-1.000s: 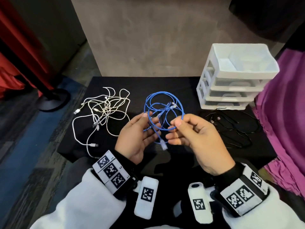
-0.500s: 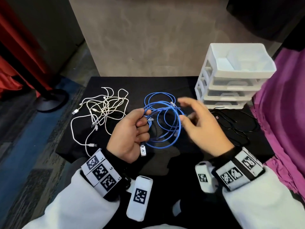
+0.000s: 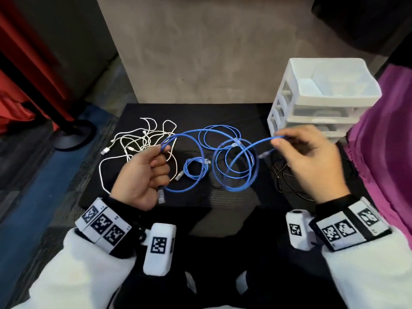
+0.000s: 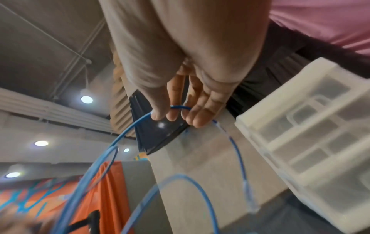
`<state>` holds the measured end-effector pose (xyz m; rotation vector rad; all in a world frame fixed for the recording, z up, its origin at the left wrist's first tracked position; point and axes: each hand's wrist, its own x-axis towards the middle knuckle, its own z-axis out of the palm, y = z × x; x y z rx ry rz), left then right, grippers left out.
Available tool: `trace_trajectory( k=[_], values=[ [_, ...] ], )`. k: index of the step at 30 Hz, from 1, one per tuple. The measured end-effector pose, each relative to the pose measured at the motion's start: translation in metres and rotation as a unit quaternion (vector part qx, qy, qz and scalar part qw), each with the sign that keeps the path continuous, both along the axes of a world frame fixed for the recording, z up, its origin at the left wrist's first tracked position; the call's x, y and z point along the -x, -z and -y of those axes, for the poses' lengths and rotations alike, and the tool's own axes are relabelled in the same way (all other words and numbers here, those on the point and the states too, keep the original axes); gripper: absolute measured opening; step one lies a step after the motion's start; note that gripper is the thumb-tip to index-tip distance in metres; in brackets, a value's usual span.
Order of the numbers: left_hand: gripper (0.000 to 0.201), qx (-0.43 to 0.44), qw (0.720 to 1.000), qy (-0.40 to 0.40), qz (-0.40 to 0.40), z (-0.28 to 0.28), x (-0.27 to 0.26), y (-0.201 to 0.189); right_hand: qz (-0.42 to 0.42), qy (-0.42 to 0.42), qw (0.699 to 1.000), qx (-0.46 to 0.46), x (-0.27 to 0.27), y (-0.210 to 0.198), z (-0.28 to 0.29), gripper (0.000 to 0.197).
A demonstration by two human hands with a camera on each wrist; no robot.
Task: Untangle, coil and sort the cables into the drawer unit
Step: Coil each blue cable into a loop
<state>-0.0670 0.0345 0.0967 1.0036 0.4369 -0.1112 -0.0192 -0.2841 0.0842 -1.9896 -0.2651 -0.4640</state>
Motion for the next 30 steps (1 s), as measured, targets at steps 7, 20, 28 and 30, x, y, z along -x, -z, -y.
trace_trajectory(
  k=[7, 20, 28, 30],
  values=[
    [0.025, 0.05, 0.996, -0.032, -0.063, -0.023, -0.007, 0.023, 0.071, -0.102, 0.992, 0.022, 0.027, -0.053, 0.013, 0.015],
    [0.019, -0.118, 0.985, 0.114, 0.053, 0.034, 0.01, -0.027, -0.014, -0.148, 0.988, 0.048, 0.054, -0.034, -0.046, 0.03],
    [0.02, -0.11, 0.955, 0.258, 0.1, 0.053, 0.022, -0.03, -0.082, -0.189, 0.978, -0.032, 0.048, -0.03, -0.065, 0.021],
    [0.035, -0.099, 0.956, 0.256, 0.104, 0.049, 0.023, -0.025, -0.104, -0.156, 0.978, -0.089, 0.049, -0.028, -0.063, 0.019]
  ],
)
